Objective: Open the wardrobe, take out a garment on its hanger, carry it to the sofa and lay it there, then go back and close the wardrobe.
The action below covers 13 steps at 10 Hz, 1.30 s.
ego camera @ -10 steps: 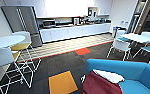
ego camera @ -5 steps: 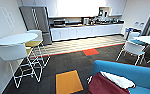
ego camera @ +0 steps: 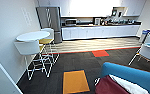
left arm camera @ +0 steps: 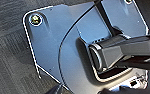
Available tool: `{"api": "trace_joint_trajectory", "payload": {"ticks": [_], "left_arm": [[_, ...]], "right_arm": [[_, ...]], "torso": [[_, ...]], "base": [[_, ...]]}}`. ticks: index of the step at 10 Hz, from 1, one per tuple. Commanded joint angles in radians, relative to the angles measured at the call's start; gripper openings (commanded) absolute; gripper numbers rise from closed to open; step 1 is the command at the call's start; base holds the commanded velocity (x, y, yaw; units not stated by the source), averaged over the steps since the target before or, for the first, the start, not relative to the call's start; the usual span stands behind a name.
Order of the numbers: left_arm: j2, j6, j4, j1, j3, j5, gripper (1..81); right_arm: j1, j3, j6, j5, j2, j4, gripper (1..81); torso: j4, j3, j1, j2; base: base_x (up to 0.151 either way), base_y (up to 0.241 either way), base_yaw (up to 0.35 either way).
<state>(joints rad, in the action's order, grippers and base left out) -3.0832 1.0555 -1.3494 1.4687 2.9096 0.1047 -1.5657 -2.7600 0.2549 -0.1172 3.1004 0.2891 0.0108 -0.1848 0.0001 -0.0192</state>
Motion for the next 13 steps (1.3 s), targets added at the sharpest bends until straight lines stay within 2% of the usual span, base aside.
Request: {"api": "trace_joint_trajectory", "payload": {"ticks": [1, 13], "left_arm": [[0.0, 0.0, -0.008, -0.034, 0.007, -0.042, 81.1], [-0.008, 0.0, -0.01, -0.031, 0.007, -0.042, 81.1]], "right_arm": [[0.019, 0.005, -0.005, 0.051, 0.011, 0.01, 81.1], [0.018, -0.001, -0.005, 0.051, 0.01, 0.01, 81.1]], "torso": [[0.0, 0.0, 0.0, 0.0], [0.0, 0.0, 0.0, 0.0]], "base": [[0.0, 0.0, 0.296], [0.0, 0.0, 0.299]]}}
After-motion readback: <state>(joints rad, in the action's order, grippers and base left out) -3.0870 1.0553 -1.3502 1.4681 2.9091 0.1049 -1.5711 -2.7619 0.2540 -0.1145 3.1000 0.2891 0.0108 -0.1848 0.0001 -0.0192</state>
